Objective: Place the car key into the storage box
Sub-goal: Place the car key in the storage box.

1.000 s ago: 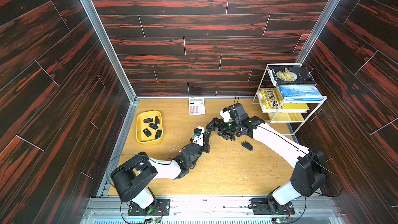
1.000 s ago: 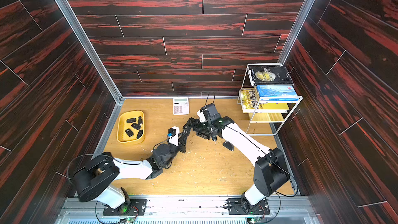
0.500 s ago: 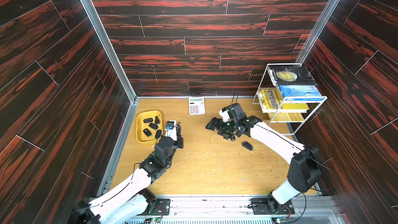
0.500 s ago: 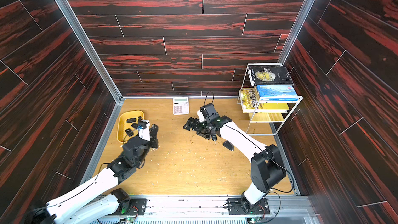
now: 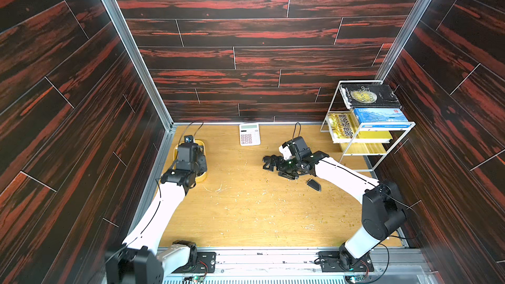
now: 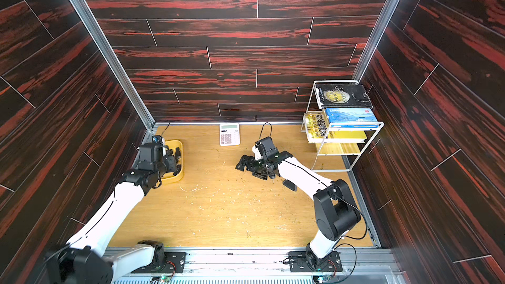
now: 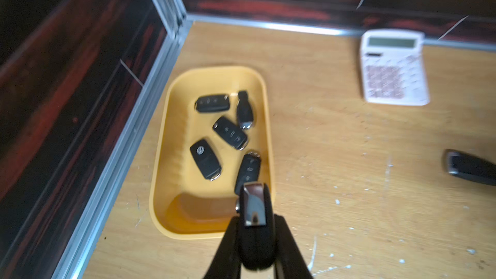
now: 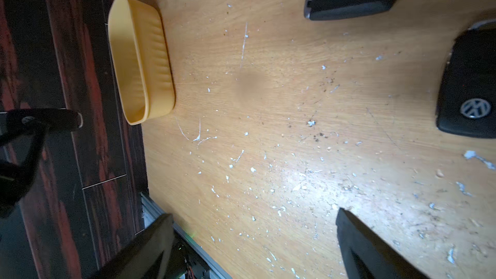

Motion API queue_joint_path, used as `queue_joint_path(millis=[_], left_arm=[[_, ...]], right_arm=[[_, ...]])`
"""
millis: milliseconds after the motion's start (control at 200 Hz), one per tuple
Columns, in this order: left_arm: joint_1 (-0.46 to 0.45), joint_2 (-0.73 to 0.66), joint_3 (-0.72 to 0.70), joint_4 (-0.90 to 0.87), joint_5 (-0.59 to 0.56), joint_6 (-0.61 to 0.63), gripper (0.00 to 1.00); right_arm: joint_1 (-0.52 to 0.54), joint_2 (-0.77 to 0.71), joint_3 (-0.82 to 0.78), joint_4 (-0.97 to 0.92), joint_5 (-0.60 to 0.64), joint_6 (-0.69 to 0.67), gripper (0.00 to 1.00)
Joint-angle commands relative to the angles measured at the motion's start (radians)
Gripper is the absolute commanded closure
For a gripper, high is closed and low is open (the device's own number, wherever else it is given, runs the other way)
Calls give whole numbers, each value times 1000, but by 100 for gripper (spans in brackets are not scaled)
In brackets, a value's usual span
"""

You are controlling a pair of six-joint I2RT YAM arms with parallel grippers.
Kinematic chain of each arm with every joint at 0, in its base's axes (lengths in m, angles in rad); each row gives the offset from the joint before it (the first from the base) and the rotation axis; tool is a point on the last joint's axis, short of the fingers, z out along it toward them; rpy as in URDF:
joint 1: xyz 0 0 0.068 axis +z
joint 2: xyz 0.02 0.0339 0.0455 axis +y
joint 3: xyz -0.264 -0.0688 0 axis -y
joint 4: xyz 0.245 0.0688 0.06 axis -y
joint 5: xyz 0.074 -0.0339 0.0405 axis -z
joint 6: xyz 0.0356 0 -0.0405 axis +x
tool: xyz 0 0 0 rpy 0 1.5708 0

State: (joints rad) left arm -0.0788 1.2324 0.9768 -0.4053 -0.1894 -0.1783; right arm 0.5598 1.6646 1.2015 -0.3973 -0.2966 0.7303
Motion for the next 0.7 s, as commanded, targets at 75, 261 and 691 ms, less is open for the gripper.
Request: queue_joint_path(millis=[75,261,691], left_arm=[[59,150,100,-54,67,19,100],[104,318,179,-32,72,11,100],[138,556,316,-107,186,-6,100]], right_arm=[[-31,-43,-50,9,-16,-34,1],[-50,-55,-96,33,-39,-42,1],[-106,-71,-154,47,-69,-63,1]])
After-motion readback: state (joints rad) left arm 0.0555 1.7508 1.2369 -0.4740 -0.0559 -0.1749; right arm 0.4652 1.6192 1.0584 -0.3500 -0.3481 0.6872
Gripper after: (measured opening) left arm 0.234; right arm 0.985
